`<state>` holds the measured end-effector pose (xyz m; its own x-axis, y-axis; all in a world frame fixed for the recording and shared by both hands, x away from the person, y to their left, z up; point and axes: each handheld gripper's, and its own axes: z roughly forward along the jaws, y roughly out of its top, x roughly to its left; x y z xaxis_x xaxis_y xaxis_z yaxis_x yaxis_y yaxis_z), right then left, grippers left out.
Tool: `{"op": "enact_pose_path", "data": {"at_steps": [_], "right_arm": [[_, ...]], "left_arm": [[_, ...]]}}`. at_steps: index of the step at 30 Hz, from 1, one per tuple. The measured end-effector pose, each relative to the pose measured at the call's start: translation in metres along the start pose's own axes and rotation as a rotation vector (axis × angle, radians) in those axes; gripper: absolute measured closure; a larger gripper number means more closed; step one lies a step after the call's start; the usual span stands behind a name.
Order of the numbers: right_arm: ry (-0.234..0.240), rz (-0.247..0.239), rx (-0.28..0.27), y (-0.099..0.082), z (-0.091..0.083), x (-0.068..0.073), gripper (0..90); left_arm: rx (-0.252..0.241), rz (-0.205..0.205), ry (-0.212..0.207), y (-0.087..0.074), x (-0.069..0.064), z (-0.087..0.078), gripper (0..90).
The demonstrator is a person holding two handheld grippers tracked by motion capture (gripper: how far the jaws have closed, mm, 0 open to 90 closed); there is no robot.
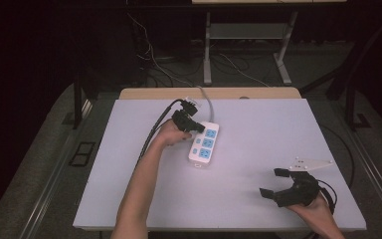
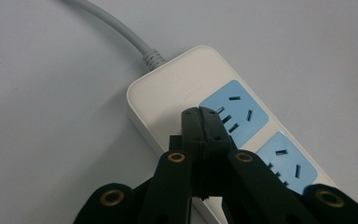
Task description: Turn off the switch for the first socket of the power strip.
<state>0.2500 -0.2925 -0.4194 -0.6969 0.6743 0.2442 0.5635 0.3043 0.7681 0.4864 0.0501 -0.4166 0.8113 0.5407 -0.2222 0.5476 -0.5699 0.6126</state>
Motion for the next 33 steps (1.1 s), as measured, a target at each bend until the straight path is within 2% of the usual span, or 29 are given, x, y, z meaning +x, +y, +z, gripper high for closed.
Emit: {"op": "enact_pose_path", "data": {"at_steps": [8, 15, 17, 18, 20, 22, 25, 33], "right_arm": [[-0.005, -0.002, -0.006, 0.000, -0.001, -0.001, 2.7], [-0.007, 0.004, -0.011, 0.000, -0.002, -0.002, 2.7], [-0.008, 0.003, -0.012, 0.000, -0.002, -0.002, 2.8], [-0.010, 0.002, -0.015, 0.000, -0.002, -0.002, 2.7], [-0.012, 0.005, -0.020, 0.000, -0.003, -0.003, 2.7], [-0.014, 0.008, -0.023, 0.001, -0.004, -0.004, 2.8], [-0.019, 0.007, -0.029, 0.001, -0.004, -0.005, 2.7], [-0.024, 0.012, -0.035, 0.001, -0.006, -0.006, 2.7]], "left_arm": [[0.003, 0.004, 0.015, 0.001, -0.002, 0.000, 89.9], [-0.013, 0.004, 0.036, -0.001, -0.005, 0.000, 89.7], [-0.006, 0.023, 0.053, -0.001, -0.008, -0.001, 89.7], [-0.026, 0.029, 0.056, 0.000, -0.010, -0.004, 89.7], [0.009, 0.067, 0.090, 0.001, -0.014, -0.005, 89.6], [0.010, 0.078, 0.088, 0.001, -0.016, -0.007, 89.6], [-0.019, 0.074, 0.091, 0.000, -0.018, -0.015, 89.6], [-0.040, 0.071, 0.107, -0.004, -0.018, -0.036, 89.6]]}}
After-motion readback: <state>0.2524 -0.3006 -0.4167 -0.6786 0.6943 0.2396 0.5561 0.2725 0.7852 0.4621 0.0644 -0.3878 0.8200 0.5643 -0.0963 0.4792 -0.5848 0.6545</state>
